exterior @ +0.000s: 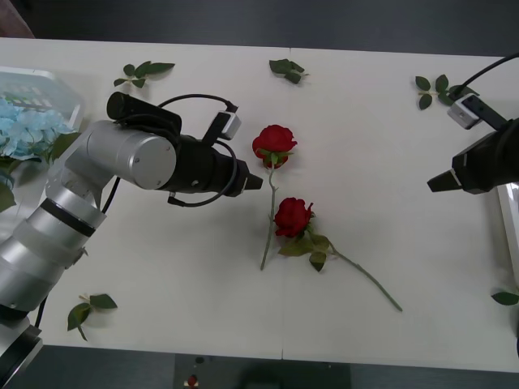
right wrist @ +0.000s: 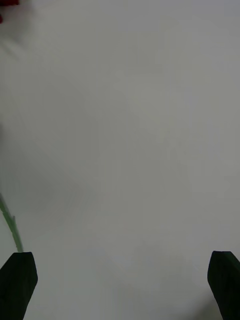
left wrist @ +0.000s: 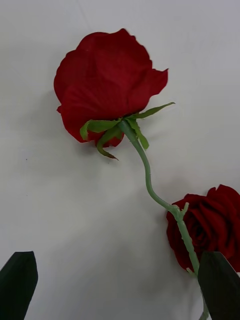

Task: Put the red flowers into the right box and the blue flowers into the left box

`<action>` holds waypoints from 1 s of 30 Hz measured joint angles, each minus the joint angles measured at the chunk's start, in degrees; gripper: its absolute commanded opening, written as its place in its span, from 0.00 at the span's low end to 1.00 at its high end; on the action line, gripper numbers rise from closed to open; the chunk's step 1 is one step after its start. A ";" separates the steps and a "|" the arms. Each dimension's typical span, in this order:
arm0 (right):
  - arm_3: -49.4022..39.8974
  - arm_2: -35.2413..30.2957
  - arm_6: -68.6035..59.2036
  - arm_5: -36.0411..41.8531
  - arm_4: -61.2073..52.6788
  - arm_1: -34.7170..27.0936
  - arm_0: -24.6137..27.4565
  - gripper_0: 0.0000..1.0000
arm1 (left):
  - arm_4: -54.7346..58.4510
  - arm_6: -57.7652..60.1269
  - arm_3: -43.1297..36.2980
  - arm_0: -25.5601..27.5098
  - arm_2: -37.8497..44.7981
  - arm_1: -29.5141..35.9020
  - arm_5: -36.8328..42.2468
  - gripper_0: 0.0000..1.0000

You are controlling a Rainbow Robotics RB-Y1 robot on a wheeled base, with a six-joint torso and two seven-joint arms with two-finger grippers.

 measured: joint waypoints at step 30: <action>-2.37 25.96 -0.02 -18.58 4.63 6.39 5.27 1.00 | 0.30 22.56 17.50 -15.11 -21.92 -2.35 -15.11 0.27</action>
